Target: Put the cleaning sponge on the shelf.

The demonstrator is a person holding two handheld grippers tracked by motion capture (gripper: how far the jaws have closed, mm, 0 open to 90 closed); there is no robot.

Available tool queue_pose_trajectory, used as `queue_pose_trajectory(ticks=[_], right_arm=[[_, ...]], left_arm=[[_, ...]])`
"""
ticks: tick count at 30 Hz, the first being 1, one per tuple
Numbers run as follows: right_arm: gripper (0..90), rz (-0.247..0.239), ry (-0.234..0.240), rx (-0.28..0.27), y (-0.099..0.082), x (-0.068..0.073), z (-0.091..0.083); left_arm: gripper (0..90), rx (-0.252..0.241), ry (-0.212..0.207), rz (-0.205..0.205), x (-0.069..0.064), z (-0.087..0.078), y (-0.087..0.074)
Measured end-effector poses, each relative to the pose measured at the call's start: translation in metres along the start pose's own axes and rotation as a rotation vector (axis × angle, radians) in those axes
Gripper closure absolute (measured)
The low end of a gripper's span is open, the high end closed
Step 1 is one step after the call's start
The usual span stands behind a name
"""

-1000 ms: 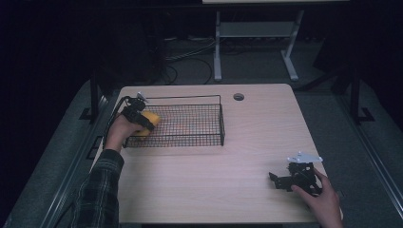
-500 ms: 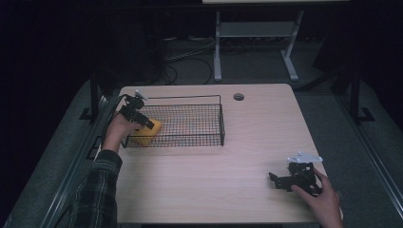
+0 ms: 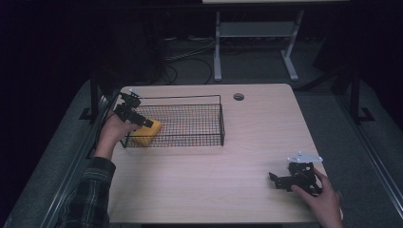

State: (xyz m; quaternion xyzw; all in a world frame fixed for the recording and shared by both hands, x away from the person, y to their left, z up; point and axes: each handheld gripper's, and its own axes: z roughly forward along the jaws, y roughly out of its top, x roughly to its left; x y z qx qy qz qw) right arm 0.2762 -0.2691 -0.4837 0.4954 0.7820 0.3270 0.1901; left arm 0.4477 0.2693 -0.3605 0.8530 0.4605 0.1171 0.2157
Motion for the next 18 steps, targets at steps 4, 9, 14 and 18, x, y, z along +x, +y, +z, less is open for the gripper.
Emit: queue_pose_trajectory(ticks=[4, 9, 14, 18], right_arm=[[0.1, -0.001, 0.000, 0.000, 0.000, 0.000, 0.000], [0.1, -0.001, 0.000, 0.000, 0.000, 0.000, 0.000], [0.1, -0.001, 0.000, 0.000, 0.000, 0.000, 0.000], [0.1, -0.002, -0.001, 0.000, 0.000, 0.000, 0.000]], left_arm=[[16.5, -0.028, -0.002, 0.006, -0.006, -0.010, -0.007], [16.6, -0.042, -0.002, 0.015, -0.013, -0.017, -0.016], [16.6, -0.084, -0.003, 0.024, -0.025, -0.029, -0.030], [16.7, -0.104, -0.005, 0.030, -0.034, -0.036, -0.043]])
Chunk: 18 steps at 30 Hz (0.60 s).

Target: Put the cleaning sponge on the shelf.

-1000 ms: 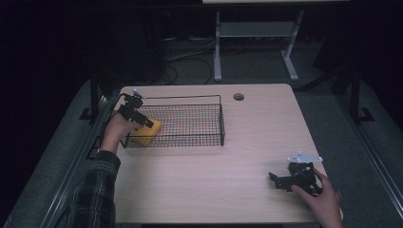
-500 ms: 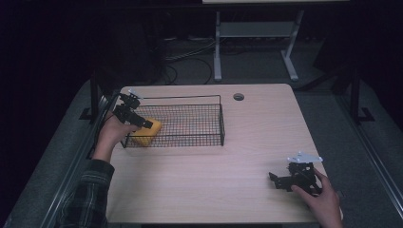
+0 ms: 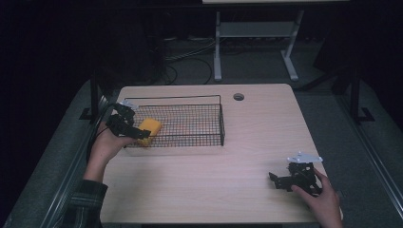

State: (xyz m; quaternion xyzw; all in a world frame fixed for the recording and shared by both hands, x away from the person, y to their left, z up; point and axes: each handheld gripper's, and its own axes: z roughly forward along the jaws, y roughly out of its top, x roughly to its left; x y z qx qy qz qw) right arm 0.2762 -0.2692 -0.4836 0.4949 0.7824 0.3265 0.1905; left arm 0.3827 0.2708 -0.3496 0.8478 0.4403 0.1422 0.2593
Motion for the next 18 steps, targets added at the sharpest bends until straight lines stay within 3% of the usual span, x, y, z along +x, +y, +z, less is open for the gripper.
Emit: queue_pose_trajectory(ticks=[9, 18], right_arm=[[0.1, 0.001, 0.000, 0.000, 0.000, 0.000, 0.000], [0.1, 0.000, 0.000, 0.000, 0.000, 0.000, 0.000]], left_arm=[[16.8, -0.011, -0.004, 0.012, -0.017, -0.006, -0.029], [16.8, -0.010, -0.003, 0.036, -0.033, 0.002, -0.057]])
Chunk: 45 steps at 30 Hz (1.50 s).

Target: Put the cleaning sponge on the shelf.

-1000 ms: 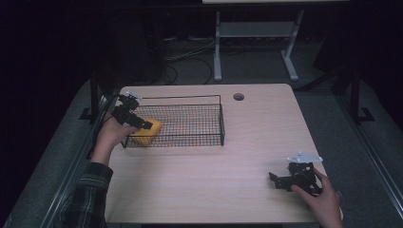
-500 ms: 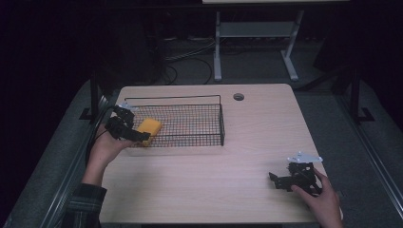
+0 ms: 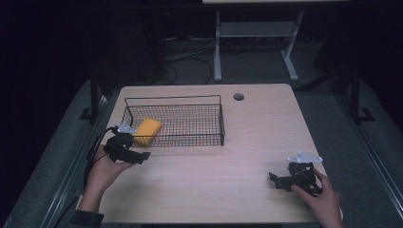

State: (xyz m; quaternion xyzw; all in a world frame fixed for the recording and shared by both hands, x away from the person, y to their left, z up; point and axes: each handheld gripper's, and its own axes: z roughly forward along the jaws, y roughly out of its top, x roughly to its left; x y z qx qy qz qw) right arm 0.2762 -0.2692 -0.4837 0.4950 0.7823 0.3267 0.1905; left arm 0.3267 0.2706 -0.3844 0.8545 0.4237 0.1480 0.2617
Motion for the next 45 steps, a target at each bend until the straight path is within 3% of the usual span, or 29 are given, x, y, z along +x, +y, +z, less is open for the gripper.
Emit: queue_pose_trajectory(ticks=[18, 34, 42, 43, 45], right_arm=[[0.1, 0.000, 0.000, 0.000, 0.000, 0.000, 0.000], [0.1, 0.000, 0.000, 0.000, 0.000, 0.000, 0.000], [0.2, 0.002, 0.000, -0.001, 0.000, 0.000, 0.000], [0.2, 0.001, 0.000, -0.001, 0.000, 0.000, 0.000], [0.2, 0.001, 0.000, -0.001, 0.000, 0.000, 0.000]], left_arm=[[16.7, -0.026, 0.012, 0.043, -0.018, 0.030, -0.045], [15.9, -0.008, 0.007, 0.046, -0.023, 0.044, -0.064], [13.0, -0.047, -0.024, 0.014, -0.021, 0.045, -0.070], [12.8, -0.077, -0.037, 0.015, -0.019, 0.046, -0.074], [12.8, -0.091, -0.040, 0.017, -0.019, 0.046, -0.075]])
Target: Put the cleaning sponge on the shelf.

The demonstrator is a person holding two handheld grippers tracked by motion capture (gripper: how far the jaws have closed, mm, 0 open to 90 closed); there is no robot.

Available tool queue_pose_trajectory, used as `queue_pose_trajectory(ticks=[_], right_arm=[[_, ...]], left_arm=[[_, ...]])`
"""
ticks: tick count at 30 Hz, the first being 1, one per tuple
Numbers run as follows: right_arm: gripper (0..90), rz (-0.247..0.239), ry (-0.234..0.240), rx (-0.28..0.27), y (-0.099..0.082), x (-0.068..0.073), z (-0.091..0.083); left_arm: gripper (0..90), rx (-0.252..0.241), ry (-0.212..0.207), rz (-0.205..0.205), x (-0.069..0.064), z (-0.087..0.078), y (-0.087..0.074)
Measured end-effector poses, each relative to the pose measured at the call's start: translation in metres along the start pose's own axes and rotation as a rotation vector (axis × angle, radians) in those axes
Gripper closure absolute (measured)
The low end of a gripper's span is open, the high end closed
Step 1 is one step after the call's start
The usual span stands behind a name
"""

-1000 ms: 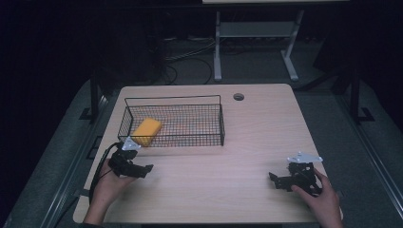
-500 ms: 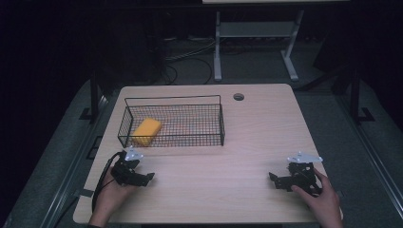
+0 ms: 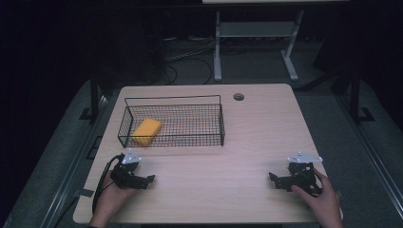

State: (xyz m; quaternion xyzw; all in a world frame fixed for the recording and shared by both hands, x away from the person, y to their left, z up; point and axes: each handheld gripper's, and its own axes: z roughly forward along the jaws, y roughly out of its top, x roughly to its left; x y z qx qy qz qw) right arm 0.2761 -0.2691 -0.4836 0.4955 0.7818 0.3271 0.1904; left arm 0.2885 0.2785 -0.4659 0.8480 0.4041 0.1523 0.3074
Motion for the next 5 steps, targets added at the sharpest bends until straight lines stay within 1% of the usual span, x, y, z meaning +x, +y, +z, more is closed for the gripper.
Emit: queue_pose_trajectory(ticks=[1, 5], right_arm=[[0.1, 0.000, 0.000, 0.000, 0.0000, 0.0000, 0.0000], [0.2, 0.001, 0.000, 0.000, 0.0000, 0.0000, 0.0000]], left_arm=[[12.9, -0.014, -0.003, 0.008, 0.0010, -0.0003, -0.0018], [12.9, -0.032, -0.008, 0.006, 0.0016, 0.0000, -0.0039]])
